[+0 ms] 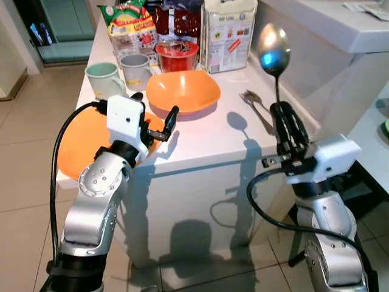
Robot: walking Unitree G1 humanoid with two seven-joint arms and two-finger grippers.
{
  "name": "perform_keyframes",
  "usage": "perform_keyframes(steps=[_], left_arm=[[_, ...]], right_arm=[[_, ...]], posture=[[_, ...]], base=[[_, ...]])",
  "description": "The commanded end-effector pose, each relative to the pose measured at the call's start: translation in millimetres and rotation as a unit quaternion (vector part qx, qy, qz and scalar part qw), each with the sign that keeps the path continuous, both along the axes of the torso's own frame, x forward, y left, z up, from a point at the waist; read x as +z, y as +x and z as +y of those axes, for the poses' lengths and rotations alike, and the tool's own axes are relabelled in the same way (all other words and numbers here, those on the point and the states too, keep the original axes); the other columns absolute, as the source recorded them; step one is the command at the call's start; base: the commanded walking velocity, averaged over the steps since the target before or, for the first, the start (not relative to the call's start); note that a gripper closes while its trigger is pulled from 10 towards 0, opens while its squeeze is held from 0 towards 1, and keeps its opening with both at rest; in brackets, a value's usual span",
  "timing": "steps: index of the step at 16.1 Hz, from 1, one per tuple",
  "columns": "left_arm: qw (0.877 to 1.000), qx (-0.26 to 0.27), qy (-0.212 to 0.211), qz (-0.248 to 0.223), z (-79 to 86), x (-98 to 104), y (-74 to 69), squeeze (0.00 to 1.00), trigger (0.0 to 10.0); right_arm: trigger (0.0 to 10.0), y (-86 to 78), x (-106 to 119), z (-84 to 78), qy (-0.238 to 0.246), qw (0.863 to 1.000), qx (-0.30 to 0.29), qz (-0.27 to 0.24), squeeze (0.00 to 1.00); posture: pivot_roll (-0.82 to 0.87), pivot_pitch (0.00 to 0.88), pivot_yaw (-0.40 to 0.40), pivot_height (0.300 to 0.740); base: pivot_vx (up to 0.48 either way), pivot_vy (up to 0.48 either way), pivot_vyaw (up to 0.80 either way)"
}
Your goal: Setting the table
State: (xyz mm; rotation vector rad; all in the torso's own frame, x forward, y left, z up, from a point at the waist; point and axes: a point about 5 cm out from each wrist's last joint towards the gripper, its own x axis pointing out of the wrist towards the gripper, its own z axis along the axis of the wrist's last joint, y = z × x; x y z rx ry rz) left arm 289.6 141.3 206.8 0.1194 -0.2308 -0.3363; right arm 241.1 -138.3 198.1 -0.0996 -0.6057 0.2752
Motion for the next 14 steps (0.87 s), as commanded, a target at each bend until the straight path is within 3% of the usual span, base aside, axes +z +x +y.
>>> perform_keyframes(steps=[1,3,6,14], left_arm=[[1.000,-0.006,0.005,-0.008,-0.1,1,-1.5,0.00,10.0],[1.000,-0.018,0.002,-0.019,-6.7,3,-4.0,0.00,10.0],[1.000,-0.012,0.010,-0.027,-3.4,7,-2.6,0.00,10.0],[0.999,-0.018,0.022,-0.038,-10.4,9,-0.1,0.00,10.0]], right_arm=[[10.0,-3.2,5,1.7,0.002,1.000,0.005,-0.020,0.00],[10.0,-4.3,5,-0.5,0.007,1.000,-0.008,-0.026,0.00],[10.0,-2.7,5,5.2,0.007,1.000,0.006,-0.029,0.00],[10.0,1.9,8,1.7,-0.004,0.999,-0.019,-0.040,0.00]], posture=[[0.01,0.000,0.022,0.740],[0.03,0.000,0.013,0.740],[0.03,0.000,0.009,0.740],[0.04,0.000,0.007,0.740]], base=[[0.000,0.000,0.00],[0.000,-0.135,0.00],[0.000,-0.317,0.00],[0.000,-0.450,0.00]])
